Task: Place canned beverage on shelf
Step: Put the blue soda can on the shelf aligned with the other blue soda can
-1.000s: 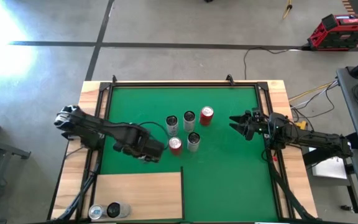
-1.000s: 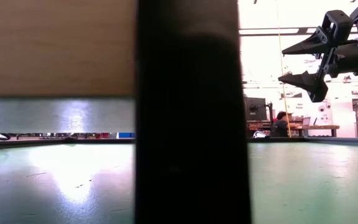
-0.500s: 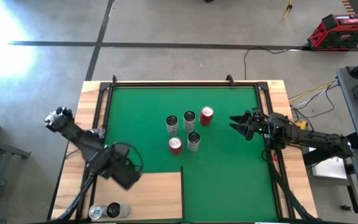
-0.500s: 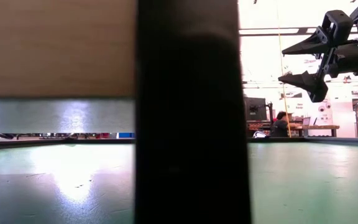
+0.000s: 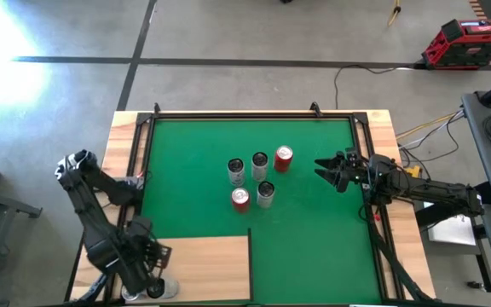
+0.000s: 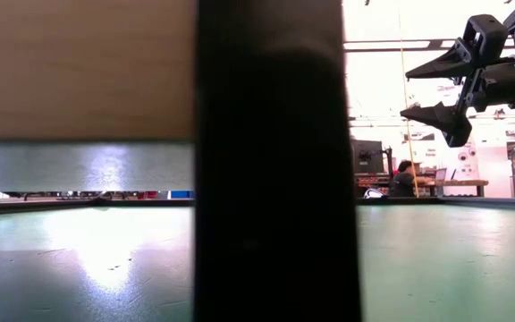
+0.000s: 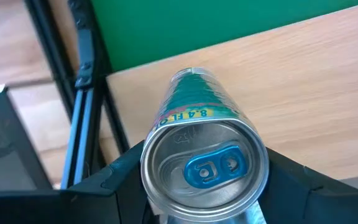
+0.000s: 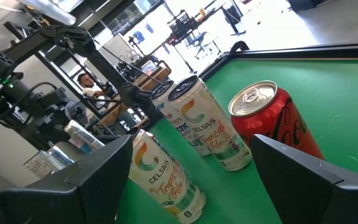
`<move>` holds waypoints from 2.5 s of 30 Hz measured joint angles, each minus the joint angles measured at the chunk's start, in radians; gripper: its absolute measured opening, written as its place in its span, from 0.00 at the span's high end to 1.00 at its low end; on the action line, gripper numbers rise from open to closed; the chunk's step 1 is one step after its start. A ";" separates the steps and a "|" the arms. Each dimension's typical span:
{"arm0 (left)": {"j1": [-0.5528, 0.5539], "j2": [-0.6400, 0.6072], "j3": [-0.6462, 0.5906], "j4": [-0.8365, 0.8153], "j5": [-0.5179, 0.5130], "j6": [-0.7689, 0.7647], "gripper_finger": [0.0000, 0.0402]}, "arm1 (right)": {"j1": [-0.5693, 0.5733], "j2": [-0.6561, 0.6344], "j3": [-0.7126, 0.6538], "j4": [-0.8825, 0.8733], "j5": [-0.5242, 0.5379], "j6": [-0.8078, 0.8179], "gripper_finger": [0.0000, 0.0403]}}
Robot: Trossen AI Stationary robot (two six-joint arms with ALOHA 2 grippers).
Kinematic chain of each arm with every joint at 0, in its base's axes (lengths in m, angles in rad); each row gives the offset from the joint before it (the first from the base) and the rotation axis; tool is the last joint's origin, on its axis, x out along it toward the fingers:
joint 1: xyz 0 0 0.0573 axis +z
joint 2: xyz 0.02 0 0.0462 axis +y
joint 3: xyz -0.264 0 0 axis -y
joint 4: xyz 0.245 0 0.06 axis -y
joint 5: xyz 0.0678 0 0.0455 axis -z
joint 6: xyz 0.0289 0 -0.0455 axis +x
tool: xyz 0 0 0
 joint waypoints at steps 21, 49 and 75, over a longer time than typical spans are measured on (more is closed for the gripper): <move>-0.132 0.046 -0.007 0.082 0.052 -0.127 0.42 | 0.000 0.000 0.000 0.000 0.000 0.000 0.21; -0.173 0.057 -0.014 0.095 0.018 -0.193 0.41 | 0.000 0.000 0.000 0.000 0.000 0.000 0.21; -0.180 0.056 -0.040 0.096 0.012 -0.207 0.38 | 0.000 0.000 0.000 0.000 0.000 0.000 0.21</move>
